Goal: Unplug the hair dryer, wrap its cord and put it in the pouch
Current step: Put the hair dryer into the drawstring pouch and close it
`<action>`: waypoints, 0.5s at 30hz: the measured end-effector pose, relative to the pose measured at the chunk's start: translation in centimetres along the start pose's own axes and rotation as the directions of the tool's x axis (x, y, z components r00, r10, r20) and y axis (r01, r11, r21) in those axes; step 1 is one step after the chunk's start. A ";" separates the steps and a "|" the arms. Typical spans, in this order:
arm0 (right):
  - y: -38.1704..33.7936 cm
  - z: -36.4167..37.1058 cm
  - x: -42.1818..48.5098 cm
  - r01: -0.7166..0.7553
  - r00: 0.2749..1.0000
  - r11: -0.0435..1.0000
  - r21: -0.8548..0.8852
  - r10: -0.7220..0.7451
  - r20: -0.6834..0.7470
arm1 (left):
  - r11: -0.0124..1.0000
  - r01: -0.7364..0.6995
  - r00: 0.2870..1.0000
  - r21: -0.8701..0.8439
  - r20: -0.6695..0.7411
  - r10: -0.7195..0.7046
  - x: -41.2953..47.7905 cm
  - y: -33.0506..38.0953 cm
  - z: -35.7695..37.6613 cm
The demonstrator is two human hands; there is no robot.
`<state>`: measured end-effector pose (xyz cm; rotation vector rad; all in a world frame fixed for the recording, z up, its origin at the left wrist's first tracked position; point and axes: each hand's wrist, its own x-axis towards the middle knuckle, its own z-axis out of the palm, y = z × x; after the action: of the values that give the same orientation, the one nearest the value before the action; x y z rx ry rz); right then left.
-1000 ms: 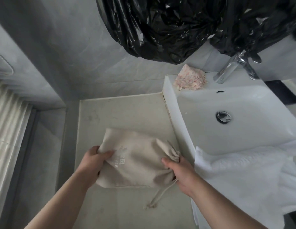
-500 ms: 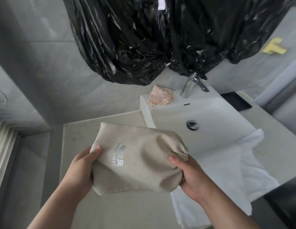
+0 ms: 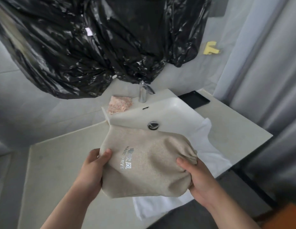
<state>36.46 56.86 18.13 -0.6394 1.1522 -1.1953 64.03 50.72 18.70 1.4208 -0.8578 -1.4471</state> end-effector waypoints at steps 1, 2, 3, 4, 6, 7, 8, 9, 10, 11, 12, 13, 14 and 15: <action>-0.3 -1.6 -0.8 0.006 1.000 1.000 0.006 -0.006 -0.024 | 1.000 0.001 1.000 0.011 0.005 -0.001 -0.9 -0.5 1.7; -0.6 -3.2 -1.7 0.016 0.999 1.000 0.010 -0.015 -0.048 | 1.000 0.001 1.000 0.021 0.011 -0.001 -1.7 -1.0 3.4; -1.0 -4.8 -2.4 0.030 0.997 0.999 0.012 -0.030 -0.072 | 1.000 0.000 1.000 0.029 0.014 -0.001 -2.5 -1.5 5.0; -1.4 -6.2 -3.1 0.047 0.994 0.999 0.007 -0.046 -0.096 | 0.999 0.001 1.000 0.036 0.018 -0.002 -3.2 -1.9 6.6; -2.3 -9.0 -4.3 0.076 0.989 0.997 -0.018 -0.078 -0.127 | 0.999 0.002 1.000 0.040 0.029 -0.003 -4.5 -2.9 9.5; -2.7 -10.2 -4.8 0.087 0.987 0.996 -0.030 -0.090 -0.135 | 0.999 0.001 0.999 0.038 0.035 -0.003 -5.0 -3.3 10.8; -3.2 -11.4 -5.2 0.096 0.985 0.995 -0.038 -0.101 -0.140 | 0.999 0.003 0.999 0.036 0.039 -0.005 -5.4 -3.6 12.0; -3.5 -12.5 -5.4 0.105 0.984 0.994 -0.039 -0.109 -0.143 | 0.999 0.008 0.999 0.037 0.041 -0.009 -5.6 -3.8 13.1; -3.9 -13.5 -5.5 0.112 0.982 0.993 -0.037 -0.116 -0.150 | 0.999 0.014 0.999 0.038 0.043 -0.015 -5.8 -4.0 14.1; -4.2 -14.3 -5.4 0.118 0.979 0.993 -0.032 -0.121 -0.163 | 0.999 0.018 0.999 0.038 0.043 -0.020 -5.9 -4.0 15.1; -4.4 -15.0 -5.2 0.122 0.976 0.992 -0.024 -0.124 -0.178 | 0.999 0.019 0.999 0.039 0.039 -0.021 -5.7 -3.9 15.9; -4.7 -15.7 -4.7 0.122 0.974 0.992 -0.014 -0.123 -0.192 | 0.999 0.018 0.999 0.040 0.033 -0.019 -5.5 -3.8 16.7; -4.9 -16.2 -4.1 0.119 0.972 0.993 -0.004 -0.117 -0.203 | 0.999 0.015 1.000 0.044 0.024 -0.016 -5.0 -3.7 17.5; -5.1 -16.8 -3.4 0.113 0.972 0.994 0.003 -0.110 -0.209 | 0.999 0.011 1.000 0.049 0.015 -0.012 -4.4 -3.7 18.1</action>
<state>19.21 61.42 18.06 -0.5836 1.2941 -1.3913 45.29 54.04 18.59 1.4551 -0.9013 -1.4560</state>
